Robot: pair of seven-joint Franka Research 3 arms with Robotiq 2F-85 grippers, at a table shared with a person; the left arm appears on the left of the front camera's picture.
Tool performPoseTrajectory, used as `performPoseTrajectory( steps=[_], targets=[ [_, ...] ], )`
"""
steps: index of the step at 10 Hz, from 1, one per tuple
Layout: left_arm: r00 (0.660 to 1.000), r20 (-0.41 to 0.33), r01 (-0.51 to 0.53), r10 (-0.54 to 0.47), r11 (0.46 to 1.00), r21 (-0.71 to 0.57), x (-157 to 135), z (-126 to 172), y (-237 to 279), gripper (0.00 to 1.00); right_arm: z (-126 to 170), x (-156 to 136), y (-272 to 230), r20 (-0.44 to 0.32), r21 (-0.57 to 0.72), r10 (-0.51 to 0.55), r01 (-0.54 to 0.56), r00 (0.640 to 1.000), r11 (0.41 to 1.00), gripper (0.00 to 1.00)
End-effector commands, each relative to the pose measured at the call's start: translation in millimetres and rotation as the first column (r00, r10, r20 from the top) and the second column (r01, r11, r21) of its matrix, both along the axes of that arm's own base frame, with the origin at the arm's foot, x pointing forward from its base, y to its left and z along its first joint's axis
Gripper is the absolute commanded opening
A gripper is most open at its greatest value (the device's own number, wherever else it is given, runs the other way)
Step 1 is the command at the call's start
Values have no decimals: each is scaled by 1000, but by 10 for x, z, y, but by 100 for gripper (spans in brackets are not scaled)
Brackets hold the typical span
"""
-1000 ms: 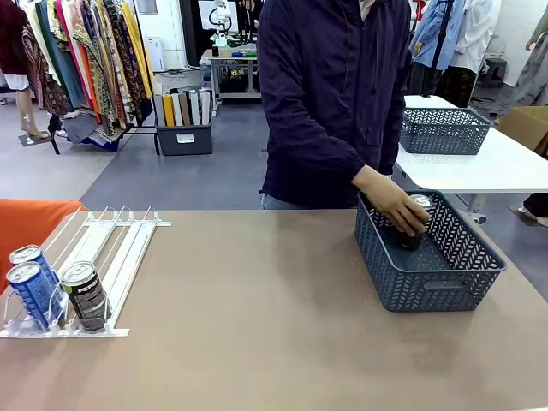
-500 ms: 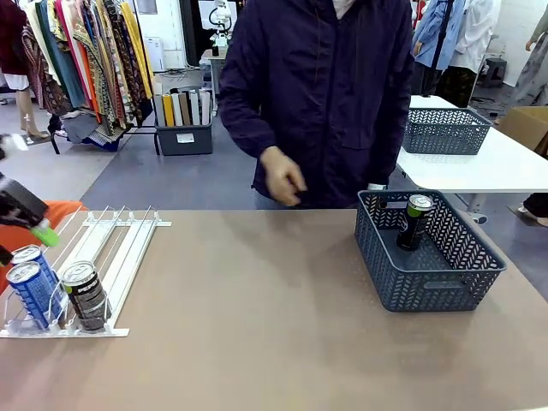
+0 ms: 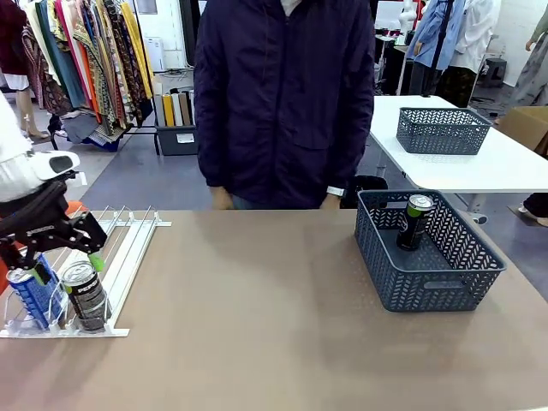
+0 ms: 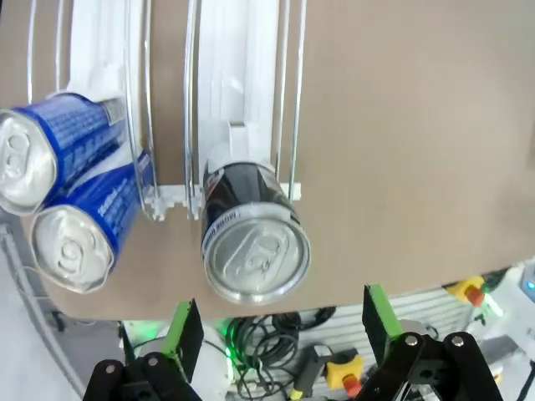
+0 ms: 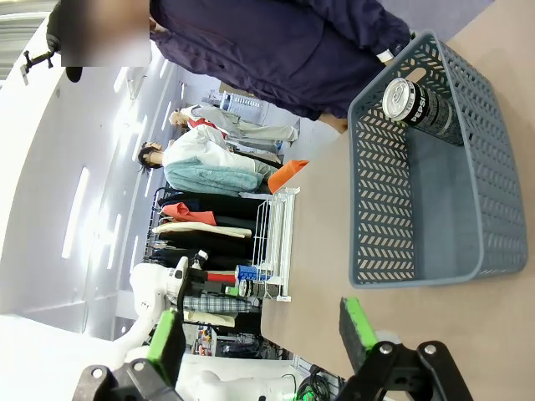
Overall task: Retrieve and store the cans from the dispenser.
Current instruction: Pick up the last remaining can from one row of the Automatic Can Dispenser and place it in the middle of the table.
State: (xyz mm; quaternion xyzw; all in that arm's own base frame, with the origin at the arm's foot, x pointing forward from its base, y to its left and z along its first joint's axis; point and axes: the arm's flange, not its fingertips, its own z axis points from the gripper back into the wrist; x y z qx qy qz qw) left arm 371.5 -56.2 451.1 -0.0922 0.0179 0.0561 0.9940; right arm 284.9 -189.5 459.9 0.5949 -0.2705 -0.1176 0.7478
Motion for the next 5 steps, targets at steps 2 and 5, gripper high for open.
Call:
performPoseTrajectory(
  steps=[2, 5],
  targets=[
    [999, 41, -14, 11, 998, 61, 48, -160, 7, 100, 29, -4, 3, 11, 16, -2, 2, 1000, 1000, 100],
    [997, 74, 6, -13, 995, 100, 107, -244, -17, 100, 29, -4, 3, 11, 16, -2, 2, 1000, 1000, 100]
  ],
)
